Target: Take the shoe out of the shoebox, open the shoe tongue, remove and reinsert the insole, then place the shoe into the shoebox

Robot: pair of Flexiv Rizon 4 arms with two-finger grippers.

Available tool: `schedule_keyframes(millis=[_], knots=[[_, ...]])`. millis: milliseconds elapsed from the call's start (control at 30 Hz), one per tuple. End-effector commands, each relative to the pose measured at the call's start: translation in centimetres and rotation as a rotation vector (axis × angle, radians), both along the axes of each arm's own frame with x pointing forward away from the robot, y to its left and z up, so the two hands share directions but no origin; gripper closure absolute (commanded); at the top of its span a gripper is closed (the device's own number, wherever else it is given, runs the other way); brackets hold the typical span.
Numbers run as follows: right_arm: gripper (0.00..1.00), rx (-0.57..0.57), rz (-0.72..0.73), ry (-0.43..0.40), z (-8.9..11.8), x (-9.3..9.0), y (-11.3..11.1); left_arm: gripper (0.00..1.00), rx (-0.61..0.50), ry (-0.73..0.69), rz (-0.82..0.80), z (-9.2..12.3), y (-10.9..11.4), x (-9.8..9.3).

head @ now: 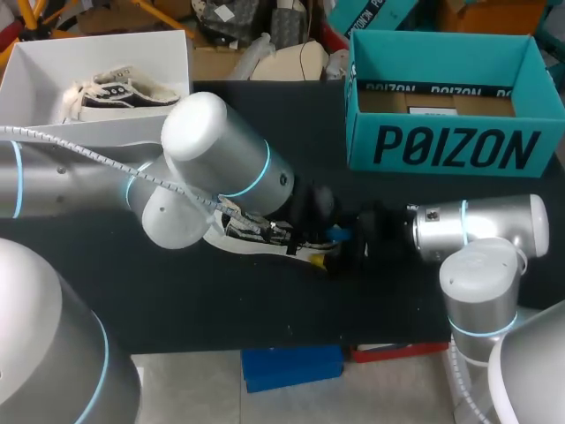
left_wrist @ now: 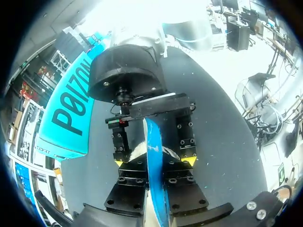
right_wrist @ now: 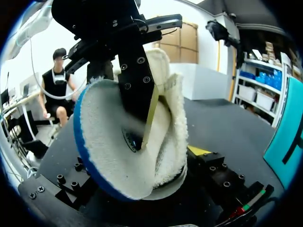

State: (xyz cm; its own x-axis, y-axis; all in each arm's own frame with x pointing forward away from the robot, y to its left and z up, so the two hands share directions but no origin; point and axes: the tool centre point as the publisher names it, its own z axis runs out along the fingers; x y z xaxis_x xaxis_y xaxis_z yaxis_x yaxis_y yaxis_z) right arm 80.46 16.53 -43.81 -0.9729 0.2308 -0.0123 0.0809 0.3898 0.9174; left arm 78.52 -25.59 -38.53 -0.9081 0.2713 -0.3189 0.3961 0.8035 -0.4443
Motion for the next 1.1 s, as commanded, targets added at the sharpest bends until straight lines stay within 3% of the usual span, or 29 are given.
schedule_keyframes(millis=[33,300,700,900,1000,1100], knots=[[1.0,0.0,-0.001,0.001,-0.2,-0.1,0.1,1.0,-0.066,0.037,-0.021,2.1,1.2,-0.7],[1.0,0.0,-0.001,0.001,-0.2,-0.1,0.1,1.0,-0.188,0.104,-0.066,8.3,-0.2,-3.0],[1.0,0.0,-0.001,0.001,-0.2,-0.1,0.1,1.0,-0.343,0.355,-0.123,19.3,-3.2,-5.7],[1.0,0.0,-0.001,0.001,-0.2,-0.1,0.1,1.0,-0.412,0.554,-0.043,24.6,-2.8,-6.4],[1.0,0.0,-0.001,0.001,-0.2,-0.1,0.1,1.0,-0.497,0.724,-0.023,27.0,-1.8,-6.8],[1.0,0.0,-0.001,0.001,-0.2,-0.1,0.1,1.0,-0.505,0.78,-0.036,27.6,-1.4,-7.0]])
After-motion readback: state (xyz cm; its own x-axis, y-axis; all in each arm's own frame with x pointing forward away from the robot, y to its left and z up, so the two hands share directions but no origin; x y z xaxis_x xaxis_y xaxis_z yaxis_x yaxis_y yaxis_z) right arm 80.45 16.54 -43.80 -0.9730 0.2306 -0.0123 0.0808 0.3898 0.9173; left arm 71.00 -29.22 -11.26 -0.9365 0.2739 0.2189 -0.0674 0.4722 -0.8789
